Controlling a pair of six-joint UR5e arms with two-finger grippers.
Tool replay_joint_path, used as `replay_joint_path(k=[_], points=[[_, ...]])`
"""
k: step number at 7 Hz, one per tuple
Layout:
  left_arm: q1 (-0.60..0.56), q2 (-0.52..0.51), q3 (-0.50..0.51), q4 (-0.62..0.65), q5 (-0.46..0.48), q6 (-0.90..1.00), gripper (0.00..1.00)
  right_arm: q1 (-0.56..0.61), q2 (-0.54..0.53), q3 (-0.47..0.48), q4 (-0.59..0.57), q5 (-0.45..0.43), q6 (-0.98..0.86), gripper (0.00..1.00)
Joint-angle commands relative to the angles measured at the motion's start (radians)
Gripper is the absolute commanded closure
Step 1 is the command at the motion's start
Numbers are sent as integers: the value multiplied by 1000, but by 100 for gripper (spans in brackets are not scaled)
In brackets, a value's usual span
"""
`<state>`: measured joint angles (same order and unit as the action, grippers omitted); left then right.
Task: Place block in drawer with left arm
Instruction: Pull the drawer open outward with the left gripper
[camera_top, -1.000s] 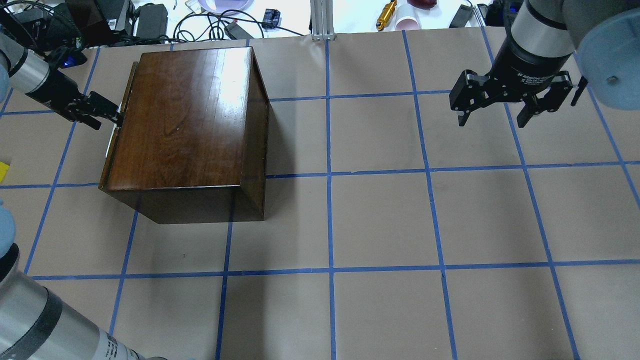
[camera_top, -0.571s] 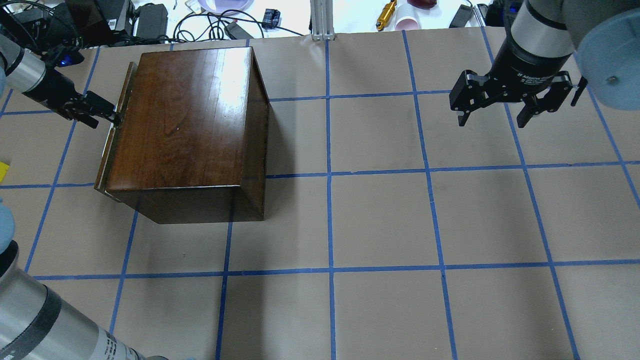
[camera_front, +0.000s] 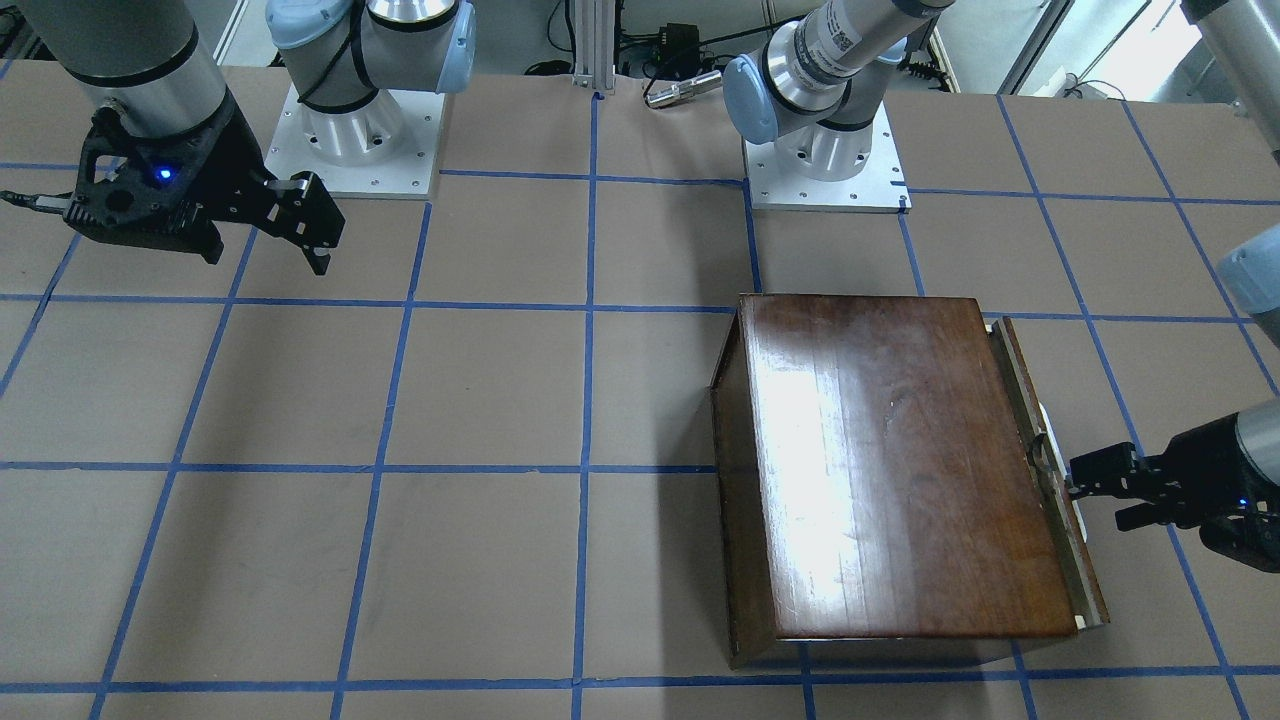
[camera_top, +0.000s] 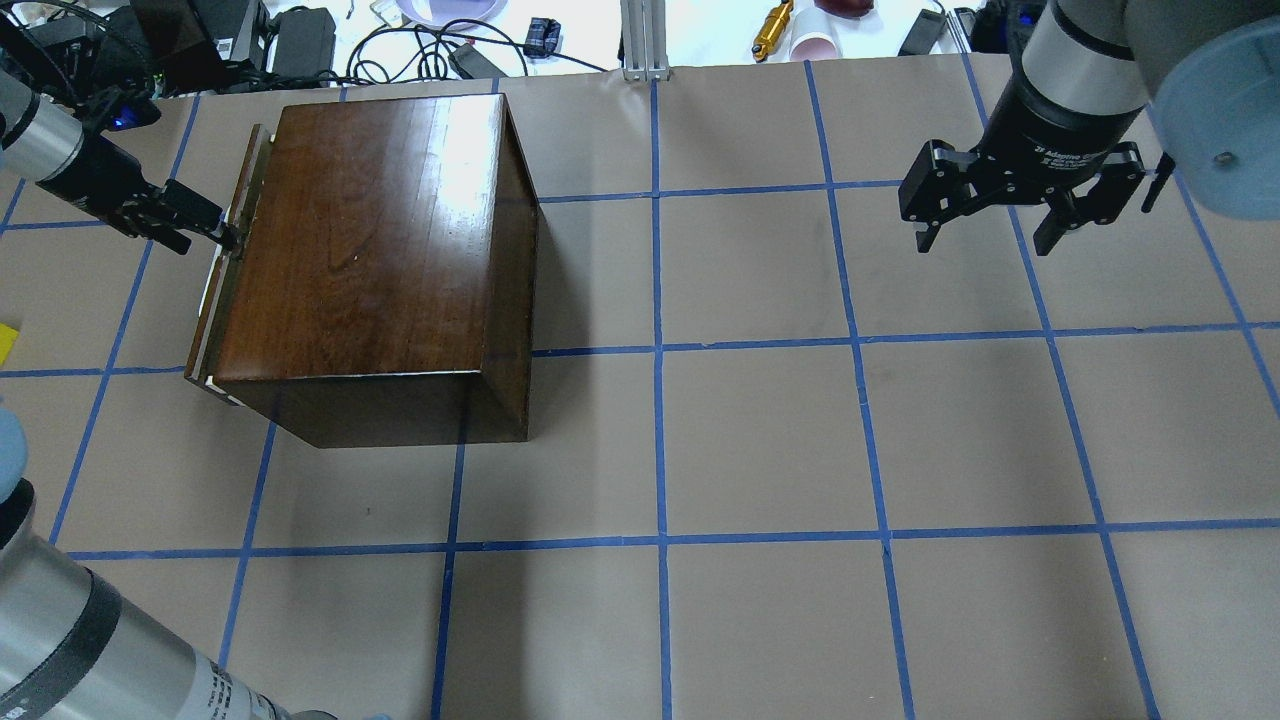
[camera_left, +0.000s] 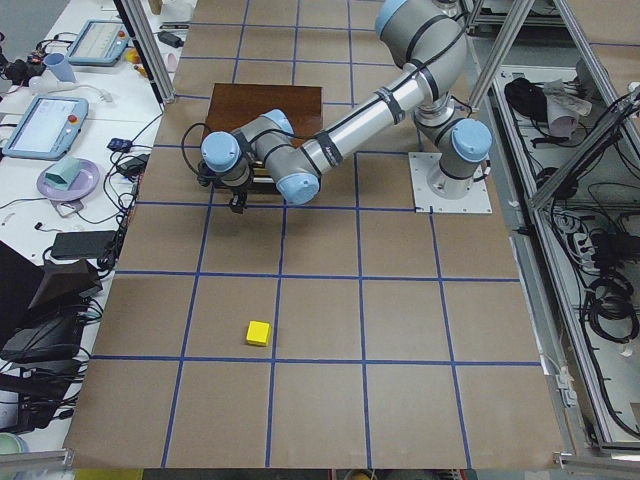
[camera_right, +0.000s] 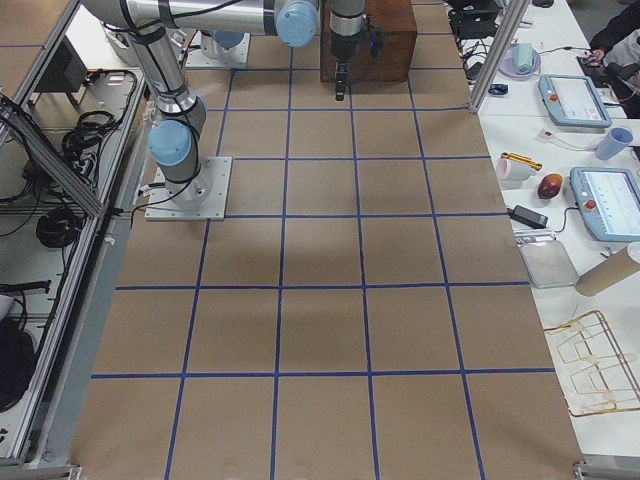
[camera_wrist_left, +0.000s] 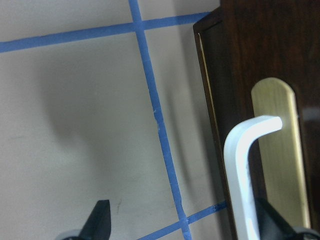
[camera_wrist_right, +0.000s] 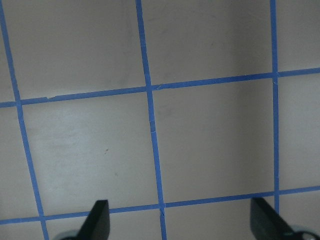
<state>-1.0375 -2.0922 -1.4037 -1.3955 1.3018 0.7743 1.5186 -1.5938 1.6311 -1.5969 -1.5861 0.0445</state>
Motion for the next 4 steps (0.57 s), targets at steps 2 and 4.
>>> replay_joint_path(k=[2, 4], points=[[31, -9, 2, 1, 13, 31, 0, 0, 0, 0, 0, 0, 0, 0], [34, -14, 12, 4, 19, 43, 0, -1, 0, 1, 0, 0, 0, 0]])
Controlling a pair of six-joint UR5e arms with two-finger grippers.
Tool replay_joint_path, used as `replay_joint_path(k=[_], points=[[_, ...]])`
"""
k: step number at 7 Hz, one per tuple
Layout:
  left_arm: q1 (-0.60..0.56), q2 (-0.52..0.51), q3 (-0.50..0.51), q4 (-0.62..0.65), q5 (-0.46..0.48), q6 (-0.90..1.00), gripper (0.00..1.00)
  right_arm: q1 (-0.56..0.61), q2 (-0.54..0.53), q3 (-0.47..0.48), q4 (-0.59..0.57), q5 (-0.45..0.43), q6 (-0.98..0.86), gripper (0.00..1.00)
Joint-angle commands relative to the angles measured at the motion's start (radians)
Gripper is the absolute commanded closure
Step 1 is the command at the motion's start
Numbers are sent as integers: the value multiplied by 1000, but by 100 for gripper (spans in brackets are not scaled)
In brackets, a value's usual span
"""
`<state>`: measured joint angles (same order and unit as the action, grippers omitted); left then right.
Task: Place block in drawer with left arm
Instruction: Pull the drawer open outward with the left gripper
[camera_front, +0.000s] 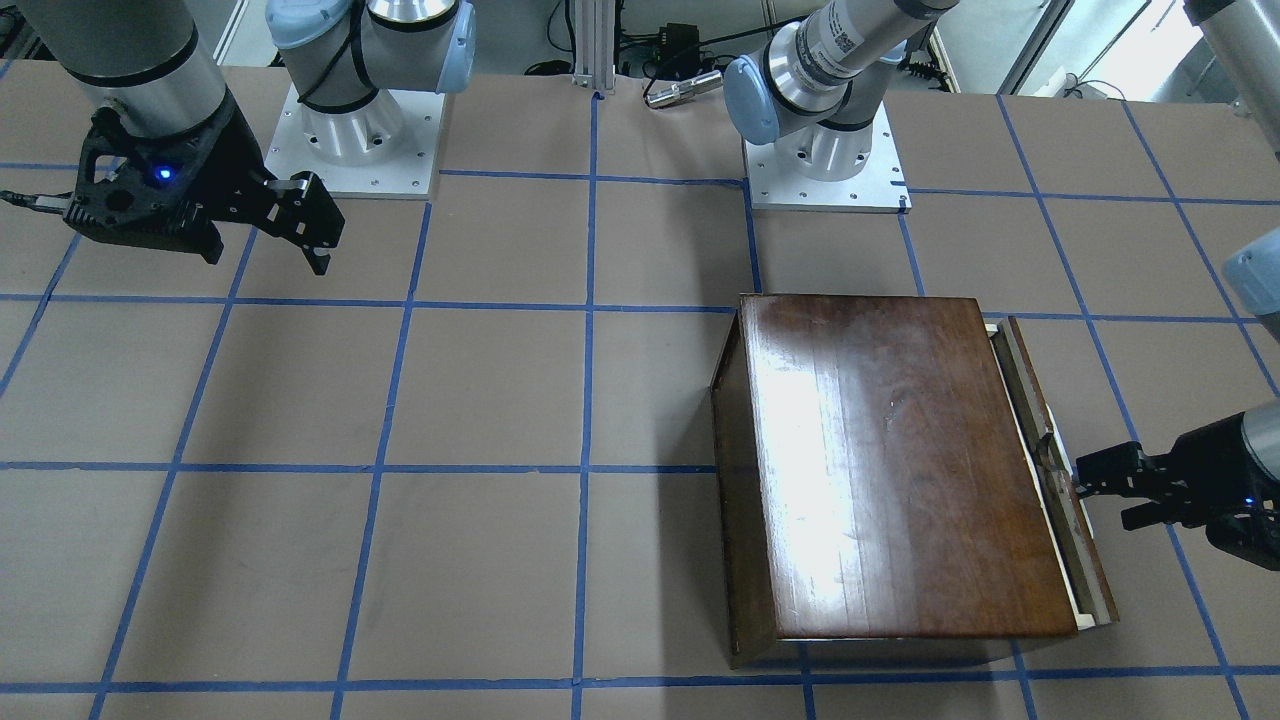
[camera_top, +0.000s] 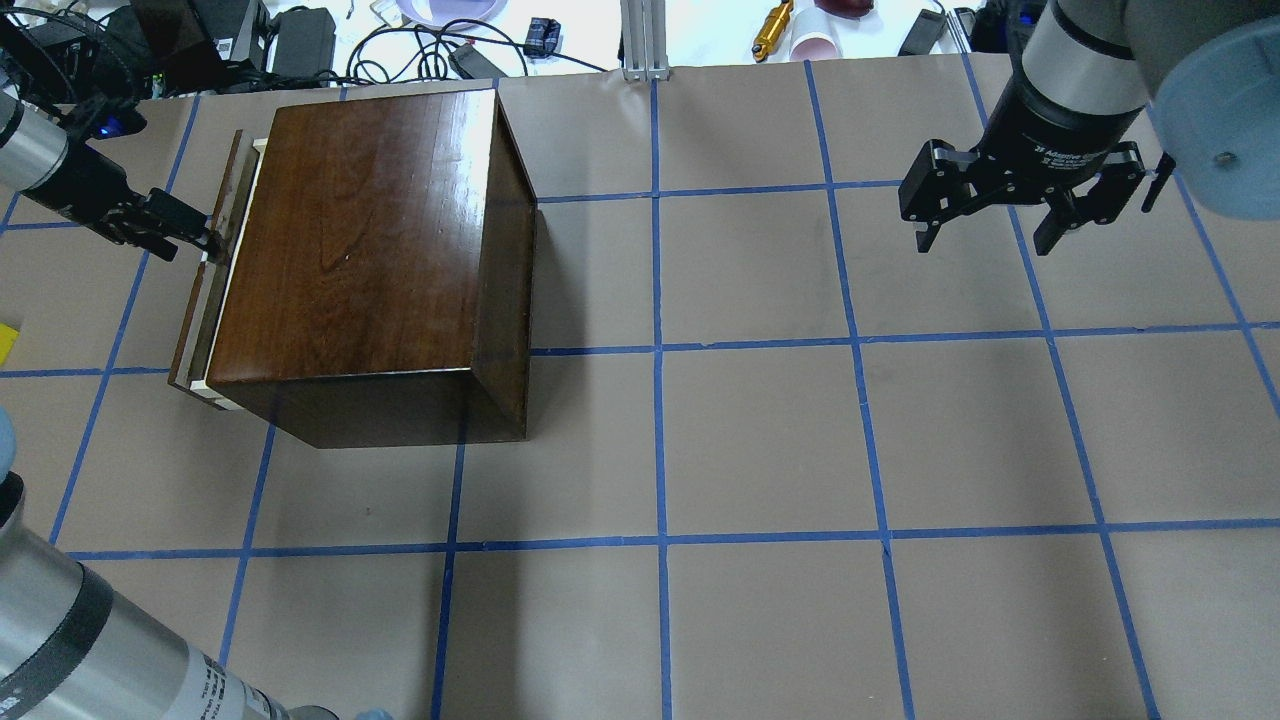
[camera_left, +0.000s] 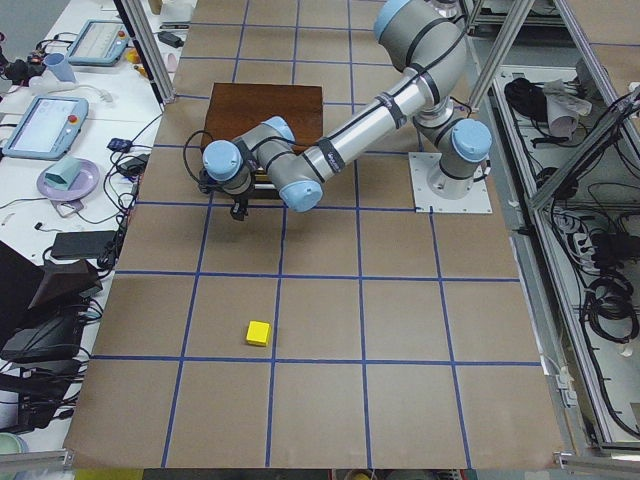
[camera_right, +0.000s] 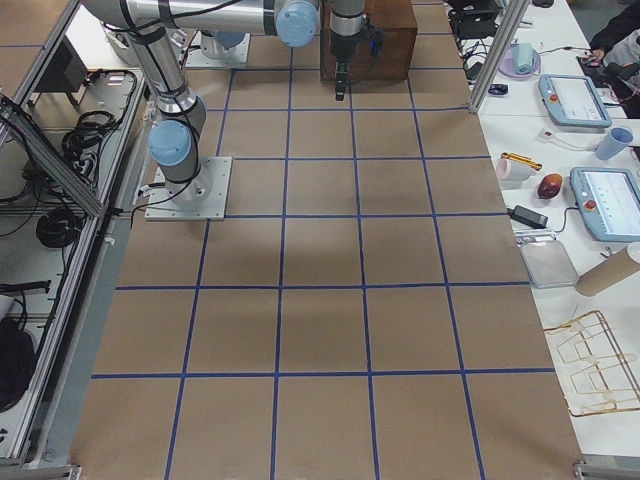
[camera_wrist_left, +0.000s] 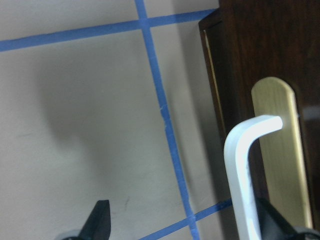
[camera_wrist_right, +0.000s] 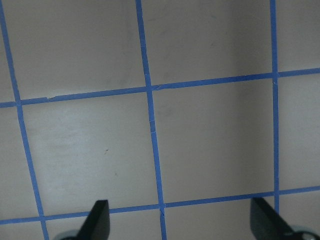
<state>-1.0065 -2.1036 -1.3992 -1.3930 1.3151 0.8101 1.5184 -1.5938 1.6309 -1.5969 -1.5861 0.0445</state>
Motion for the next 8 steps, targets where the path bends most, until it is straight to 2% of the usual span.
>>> replay_joint_path(k=[1, 8], points=[[5, -12, 31, -1, 27, 15, 0, -1, 0, 1, 0, 0, 0, 0], [14, -50, 97, -3, 59, 61, 0, 0, 0, 0, 0, 0, 0, 0]])
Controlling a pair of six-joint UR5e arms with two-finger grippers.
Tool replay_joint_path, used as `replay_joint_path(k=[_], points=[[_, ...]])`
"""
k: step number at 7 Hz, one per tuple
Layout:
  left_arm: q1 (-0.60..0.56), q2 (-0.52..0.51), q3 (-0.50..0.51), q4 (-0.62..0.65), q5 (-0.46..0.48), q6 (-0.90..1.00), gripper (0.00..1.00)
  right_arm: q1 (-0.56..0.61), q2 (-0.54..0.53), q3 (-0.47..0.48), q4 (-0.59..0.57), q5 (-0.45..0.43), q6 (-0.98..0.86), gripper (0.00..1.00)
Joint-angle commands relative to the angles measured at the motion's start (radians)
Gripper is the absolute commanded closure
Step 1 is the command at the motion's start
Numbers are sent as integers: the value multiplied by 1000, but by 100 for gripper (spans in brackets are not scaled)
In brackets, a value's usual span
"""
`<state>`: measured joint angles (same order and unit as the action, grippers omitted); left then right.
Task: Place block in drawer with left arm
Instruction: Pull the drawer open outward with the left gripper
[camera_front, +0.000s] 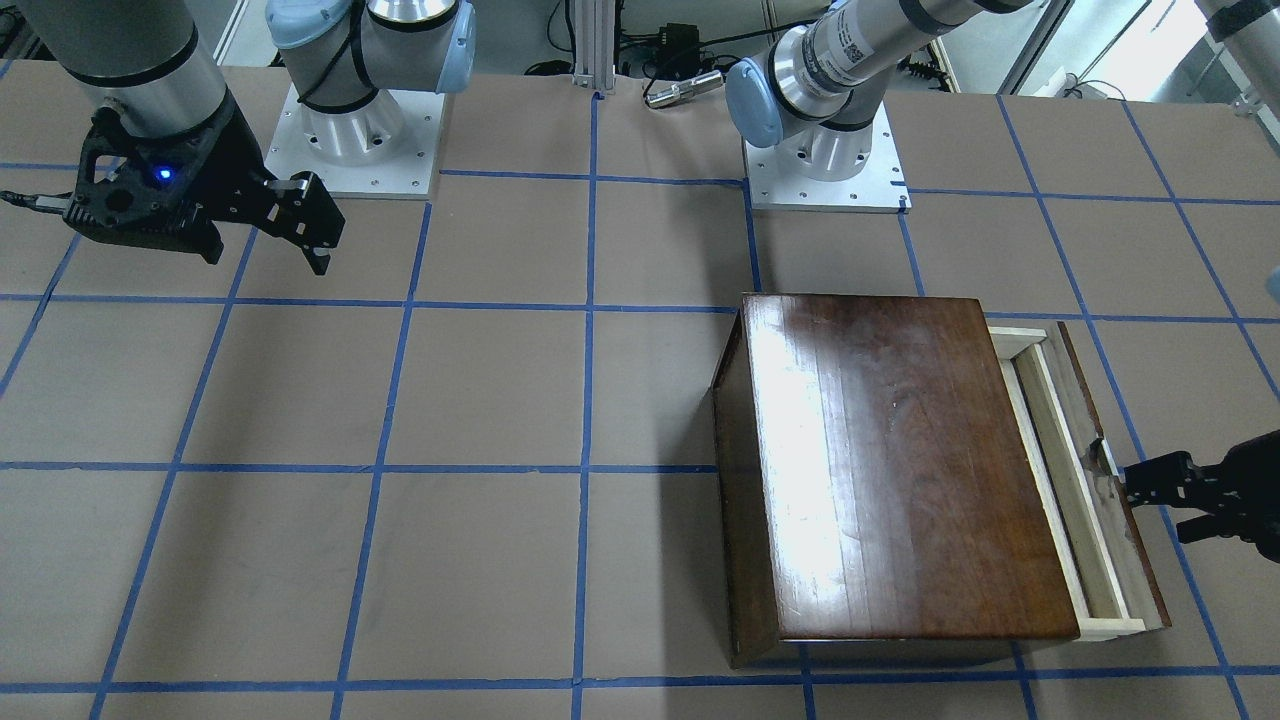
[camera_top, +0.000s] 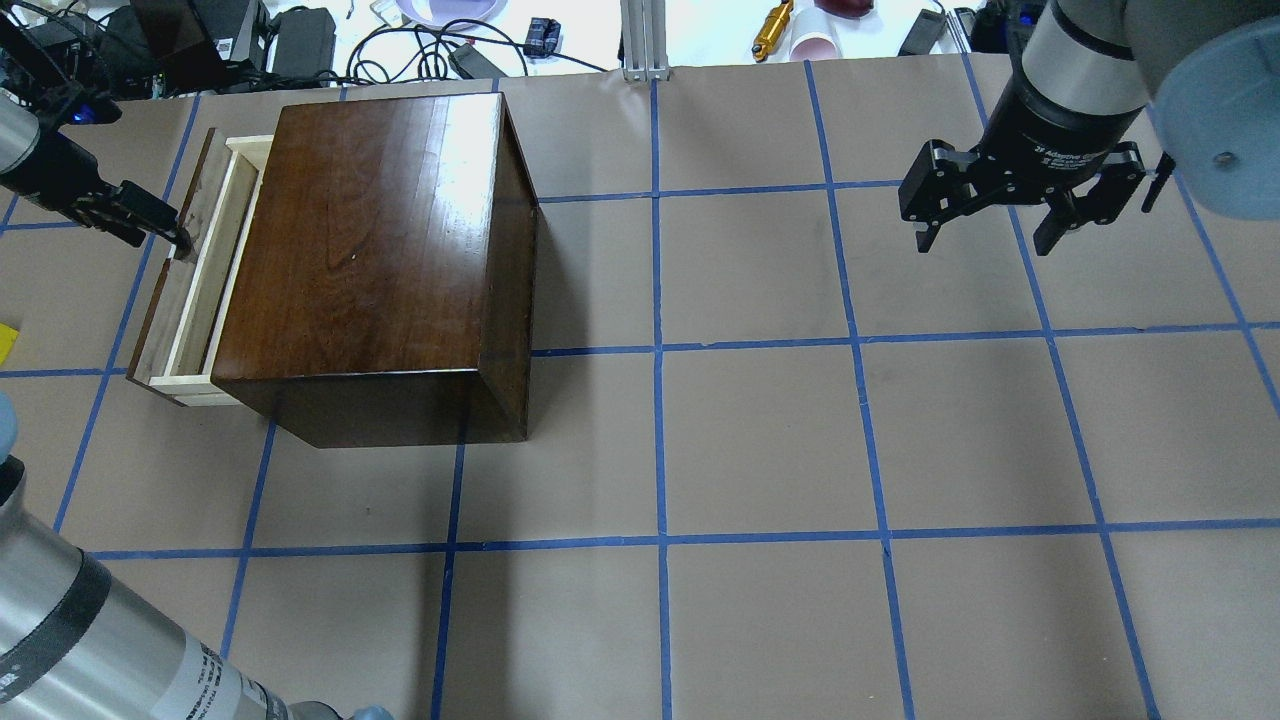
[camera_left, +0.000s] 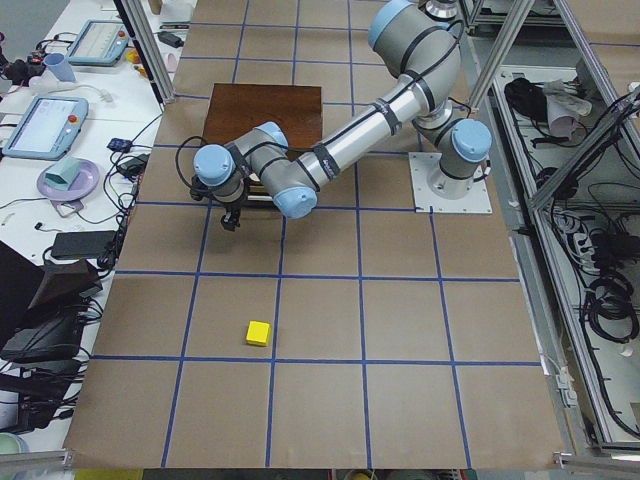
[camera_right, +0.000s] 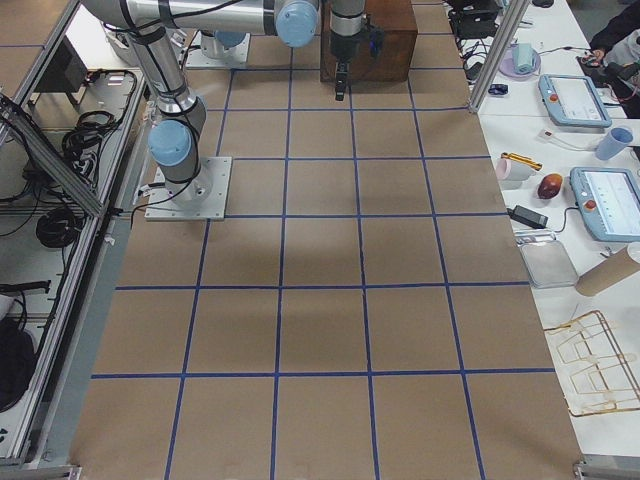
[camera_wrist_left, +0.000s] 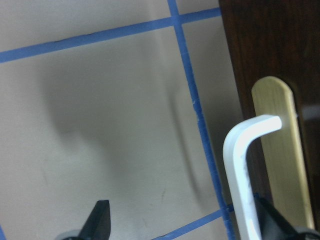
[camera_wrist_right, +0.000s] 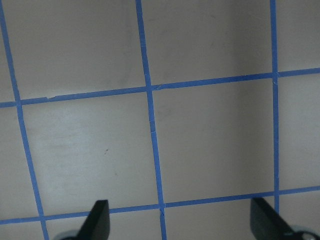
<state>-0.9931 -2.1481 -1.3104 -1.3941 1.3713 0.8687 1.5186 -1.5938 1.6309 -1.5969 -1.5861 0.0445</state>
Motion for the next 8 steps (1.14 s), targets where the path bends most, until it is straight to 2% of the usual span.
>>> replay_joint_path(k=[1, 8], points=[[1, -7, 10, 0, 6, 16, 0, 0, 0, 0, 0, 0, 0, 0], [14, -36, 65, -2, 49, 75, 0, 0, 0, 1, 0, 0, 0, 0]])
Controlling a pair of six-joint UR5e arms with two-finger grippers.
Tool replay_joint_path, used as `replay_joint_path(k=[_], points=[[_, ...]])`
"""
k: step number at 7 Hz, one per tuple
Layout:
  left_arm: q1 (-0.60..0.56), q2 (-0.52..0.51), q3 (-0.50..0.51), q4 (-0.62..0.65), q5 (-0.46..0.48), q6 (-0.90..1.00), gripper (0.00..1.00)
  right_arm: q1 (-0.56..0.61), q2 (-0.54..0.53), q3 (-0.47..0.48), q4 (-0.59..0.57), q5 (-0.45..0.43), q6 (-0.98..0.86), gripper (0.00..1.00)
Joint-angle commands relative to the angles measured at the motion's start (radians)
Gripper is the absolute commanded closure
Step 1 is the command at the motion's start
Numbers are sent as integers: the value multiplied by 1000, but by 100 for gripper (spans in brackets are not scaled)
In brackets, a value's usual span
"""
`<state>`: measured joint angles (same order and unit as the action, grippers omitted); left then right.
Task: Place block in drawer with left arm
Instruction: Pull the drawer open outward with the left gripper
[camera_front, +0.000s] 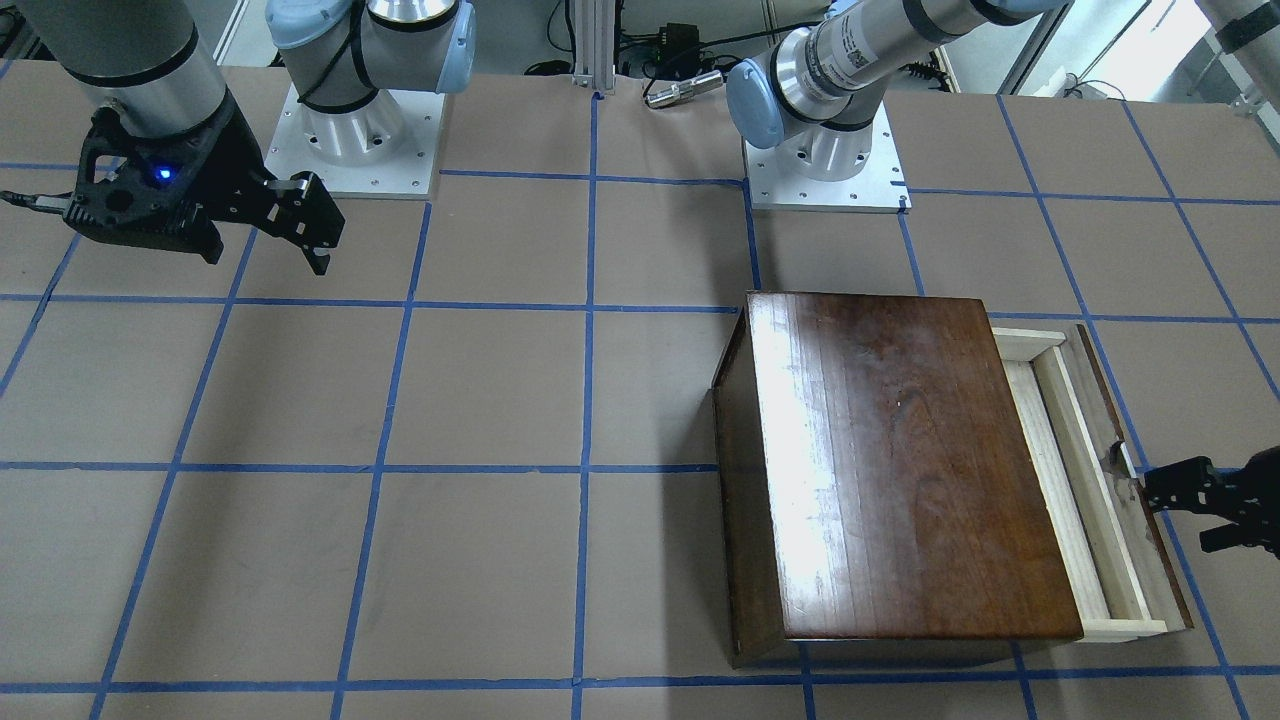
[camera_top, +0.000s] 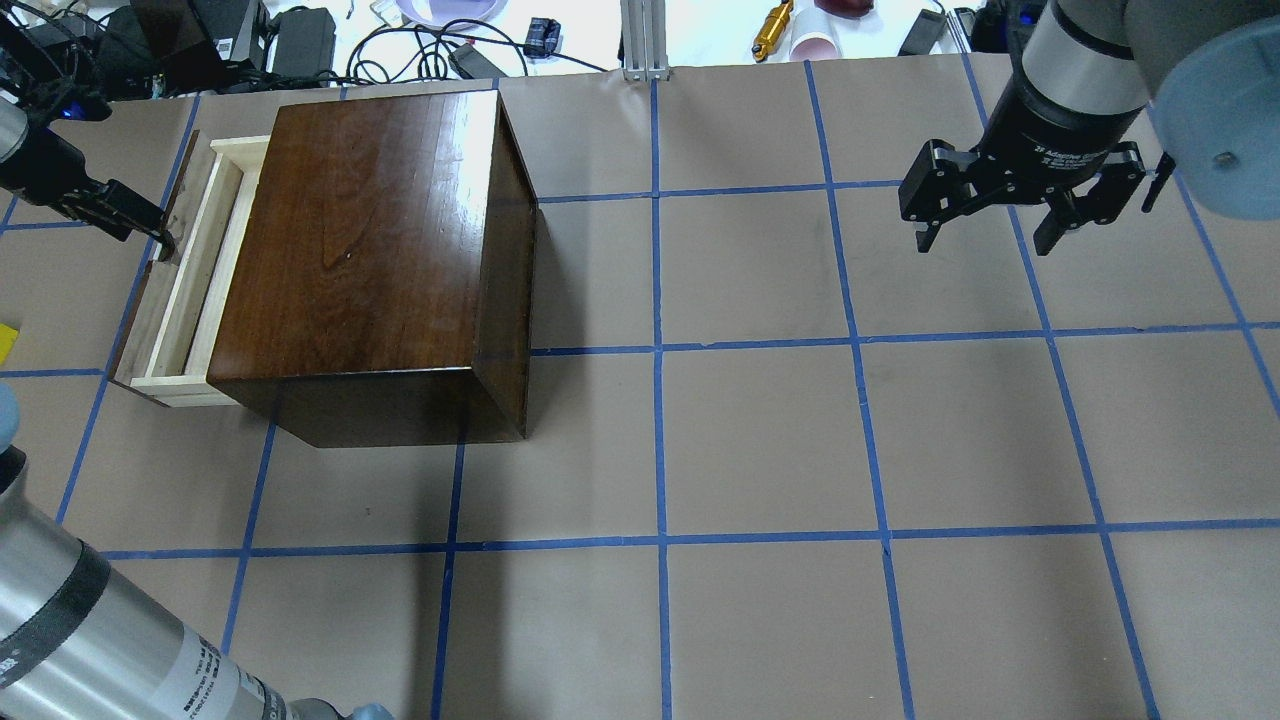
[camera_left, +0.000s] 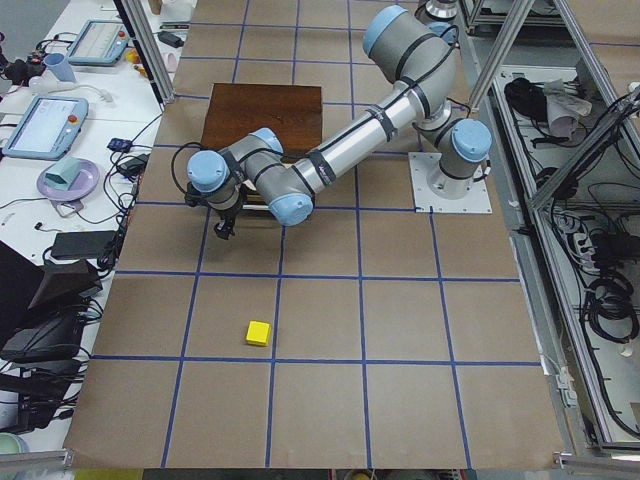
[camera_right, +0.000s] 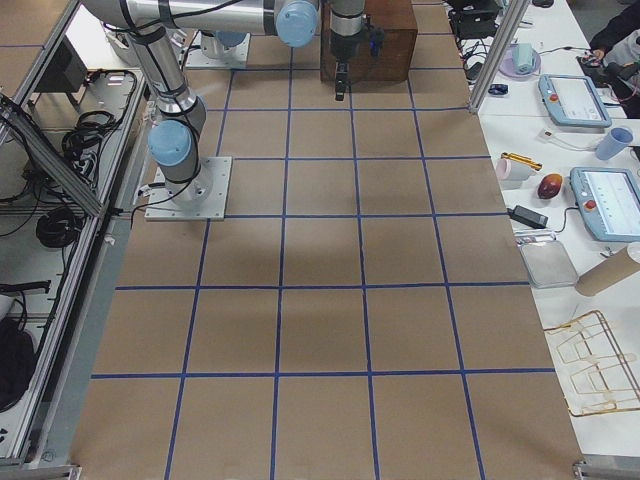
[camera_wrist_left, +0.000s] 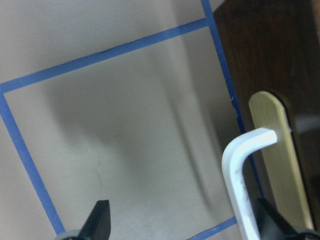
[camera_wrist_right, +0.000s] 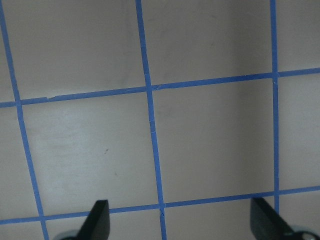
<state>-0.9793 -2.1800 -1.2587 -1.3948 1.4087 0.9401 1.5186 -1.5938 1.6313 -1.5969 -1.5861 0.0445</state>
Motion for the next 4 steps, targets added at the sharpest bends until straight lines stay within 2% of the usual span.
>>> replay_joint_path(k=[1, 4], points=[[1, -7, 15, -1, 13, 12, 0, 0, 0, -1, 0, 0, 0, 0], [16, -6, 16, -3, 15, 22, 0, 0, 0, -1, 0, 0, 0, 0]])
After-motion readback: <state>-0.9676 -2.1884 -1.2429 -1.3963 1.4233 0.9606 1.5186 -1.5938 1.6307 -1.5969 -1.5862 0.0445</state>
